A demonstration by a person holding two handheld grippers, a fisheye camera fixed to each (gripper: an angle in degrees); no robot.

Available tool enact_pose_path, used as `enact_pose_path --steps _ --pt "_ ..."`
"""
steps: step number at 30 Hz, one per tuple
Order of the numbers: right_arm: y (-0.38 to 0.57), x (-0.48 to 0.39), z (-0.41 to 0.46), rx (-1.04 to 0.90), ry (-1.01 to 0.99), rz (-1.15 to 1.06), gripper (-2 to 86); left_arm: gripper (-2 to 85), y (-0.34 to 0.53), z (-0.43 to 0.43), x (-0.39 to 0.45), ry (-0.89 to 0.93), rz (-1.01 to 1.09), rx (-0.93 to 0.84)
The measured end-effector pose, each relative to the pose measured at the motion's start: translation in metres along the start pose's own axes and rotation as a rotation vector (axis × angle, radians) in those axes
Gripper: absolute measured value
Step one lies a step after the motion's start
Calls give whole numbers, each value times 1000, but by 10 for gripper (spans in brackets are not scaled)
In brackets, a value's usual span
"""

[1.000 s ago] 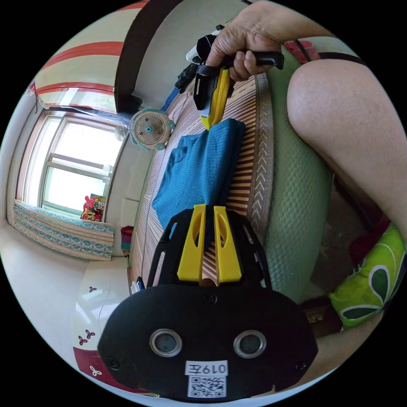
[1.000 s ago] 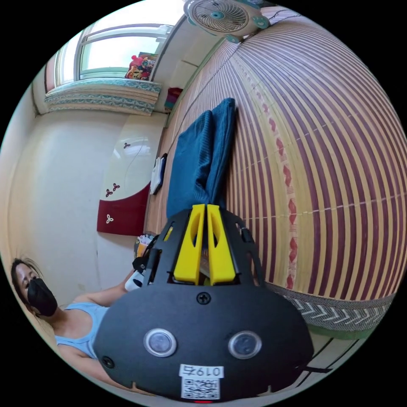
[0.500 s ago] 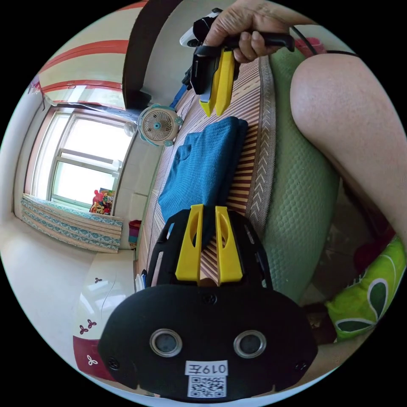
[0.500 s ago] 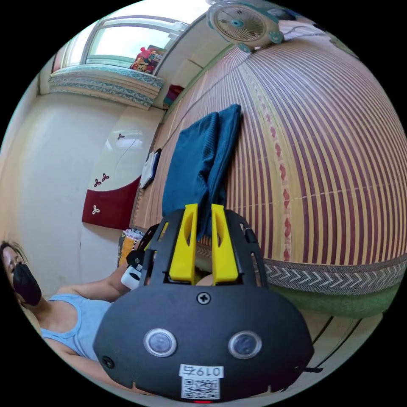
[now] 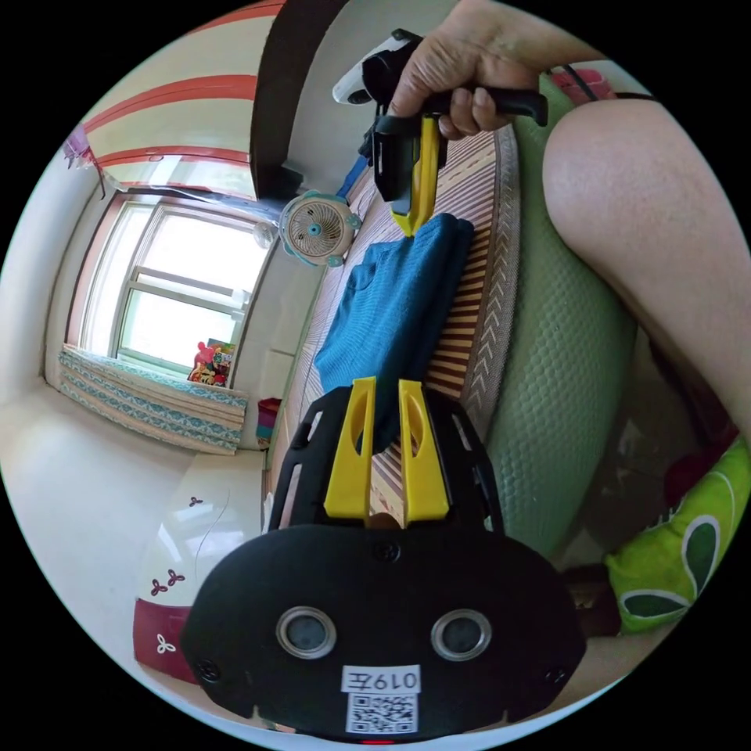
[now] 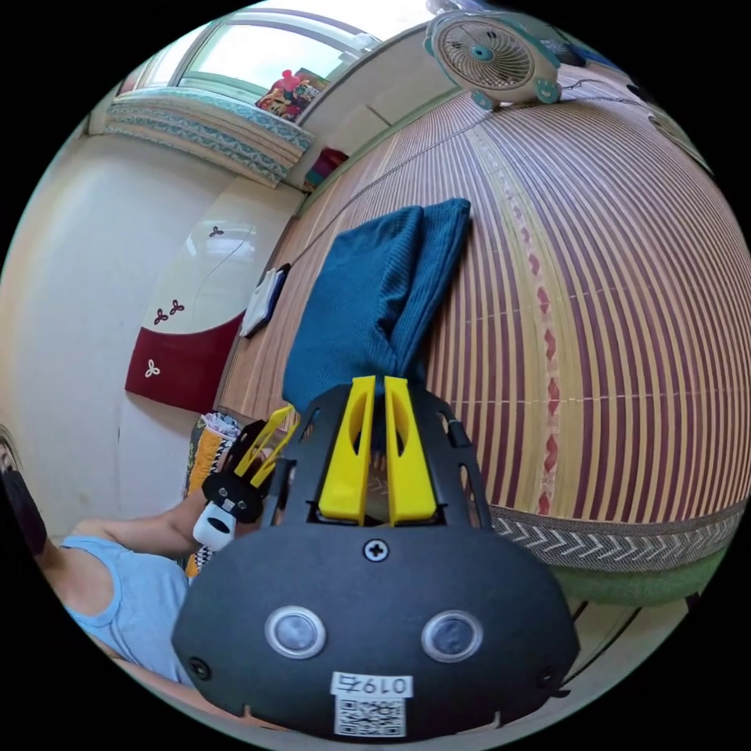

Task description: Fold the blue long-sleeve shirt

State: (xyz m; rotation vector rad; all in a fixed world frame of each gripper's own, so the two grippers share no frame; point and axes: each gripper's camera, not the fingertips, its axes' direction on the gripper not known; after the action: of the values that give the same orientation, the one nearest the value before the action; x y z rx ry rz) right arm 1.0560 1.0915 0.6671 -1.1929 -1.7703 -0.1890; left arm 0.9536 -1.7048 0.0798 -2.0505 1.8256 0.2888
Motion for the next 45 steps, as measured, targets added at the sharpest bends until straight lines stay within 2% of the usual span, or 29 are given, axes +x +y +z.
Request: enact_pose_path --steps 4,6,11,22,31,36,45 --pt "9 -11 -11 62 20 -40 25 21 14 -15 -13 -3 -52 0" --pt "15 -18 -17 82 5 -67 44 26 21 -14 -26 -34 -100 -58" --pt "21 -30 -7 36 -7 -106 68 33 29 6 -52 -1 -164 -155" --pt "8 -42 33 -47 7 -139 79 29 10 13 -81 81 -161 -165" --pt "-11 -33 41 -104 49 -84 56 12 -5 19 -116 129 -208 -187" --pt "-25 -25 54 -176 147 -68 10 5 -13 22 -142 166 -212 -202" --pt "-47 -7 65 -202 126 -41 0 4 -20 28 -181 162 -182 -226"
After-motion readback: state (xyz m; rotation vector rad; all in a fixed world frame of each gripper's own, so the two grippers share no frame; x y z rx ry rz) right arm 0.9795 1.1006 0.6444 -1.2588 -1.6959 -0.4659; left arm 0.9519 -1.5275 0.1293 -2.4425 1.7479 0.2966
